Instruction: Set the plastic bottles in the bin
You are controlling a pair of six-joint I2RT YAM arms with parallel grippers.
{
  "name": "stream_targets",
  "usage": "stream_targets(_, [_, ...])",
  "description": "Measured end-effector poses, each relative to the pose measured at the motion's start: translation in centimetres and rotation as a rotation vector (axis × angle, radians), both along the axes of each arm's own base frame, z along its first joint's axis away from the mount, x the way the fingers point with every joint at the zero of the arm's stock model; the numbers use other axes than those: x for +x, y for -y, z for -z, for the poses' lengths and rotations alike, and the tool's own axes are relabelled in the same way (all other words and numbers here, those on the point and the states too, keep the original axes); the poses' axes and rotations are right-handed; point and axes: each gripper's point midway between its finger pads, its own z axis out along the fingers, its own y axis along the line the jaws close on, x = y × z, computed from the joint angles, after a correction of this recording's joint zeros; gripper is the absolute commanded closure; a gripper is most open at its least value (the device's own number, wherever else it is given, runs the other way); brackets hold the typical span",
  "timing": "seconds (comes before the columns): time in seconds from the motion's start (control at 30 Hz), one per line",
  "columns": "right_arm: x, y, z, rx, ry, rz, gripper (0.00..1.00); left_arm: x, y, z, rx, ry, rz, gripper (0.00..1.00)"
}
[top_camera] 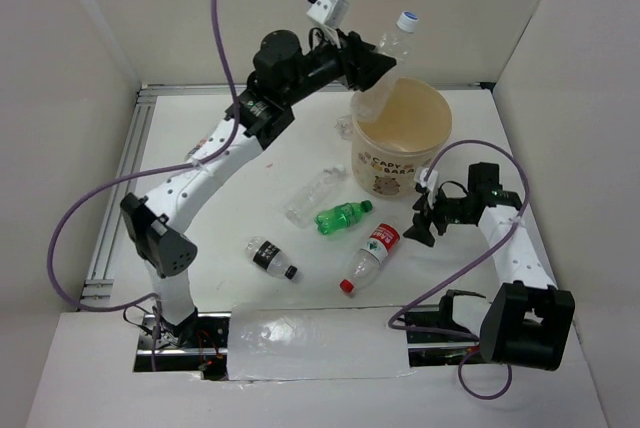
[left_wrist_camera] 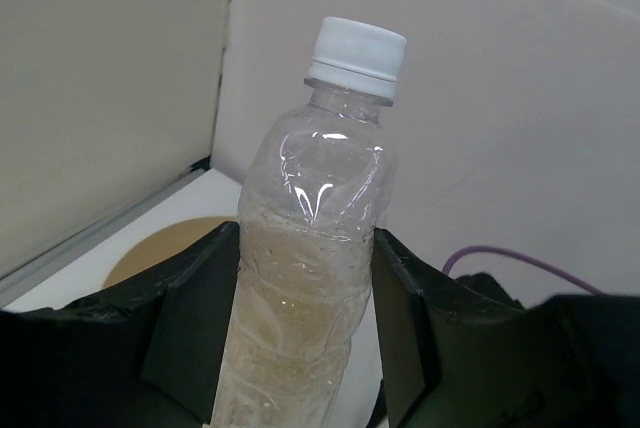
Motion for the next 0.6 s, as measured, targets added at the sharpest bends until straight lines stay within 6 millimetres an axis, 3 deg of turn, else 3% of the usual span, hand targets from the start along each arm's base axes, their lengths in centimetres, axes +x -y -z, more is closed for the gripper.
stream_targets(0.07, [-1.1,-0.6,0.4,-0.015,0.029,-0.074,0.05,0.7,1.9,0.8,-0.027,-0.004,0.031,1.0])
stream_targets(0.13, [-1.8,-1.0,0.6,-0.029,0.071,-0.13,0.03,1.5,3.8,2.7,-0.03,-0.033,0.046,0.98])
stream_targets(0.2, [-2.2,-1.5,0.3,-0.042,0.122,-0.187,0.01,2.6,5.4,5.3,-0.01,-0.069,0.044,0.81])
stream_targets(0.23, [-2.2,-1.8,0.0,-0.047,0.152,-0.215,0.01,3.0,6.2,6.7,0.004,-0.088,0.04,0.65])
stream_targets(0.27, [-2.3,-2.2,-0.2,-0.053,0.183,-0.244,0.01,3.5,6.9,8.1,0.02,-0.107,0.035,0.17])
stream_targets(0.3, [-2.3,-2.5,-0.4,-0.059,0.208,-0.272,0.01,3.8,7.3,9.3,0.036,-0.123,0.029,0.01])
stream_targets(0.4, [-2.6,-3.5,-0.6,-0.082,0.287,-0.375,0.01,4.3,8.3,11.6,0.065,-0.158,0.015,0.0])
stream_targets(0.47, [-2.9,-4.2,-0.6,-0.093,0.331,-0.443,0.01,4.4,8.6,11.8,0.076,-0.167,0.01,0.0])
stream_targets(0.6, [-3.7,-6.2,-0.2,-0.116,0.4,-0.587,0.01,4.3,8.0,8.3,0.032,-0.117,-0.009,0.0])
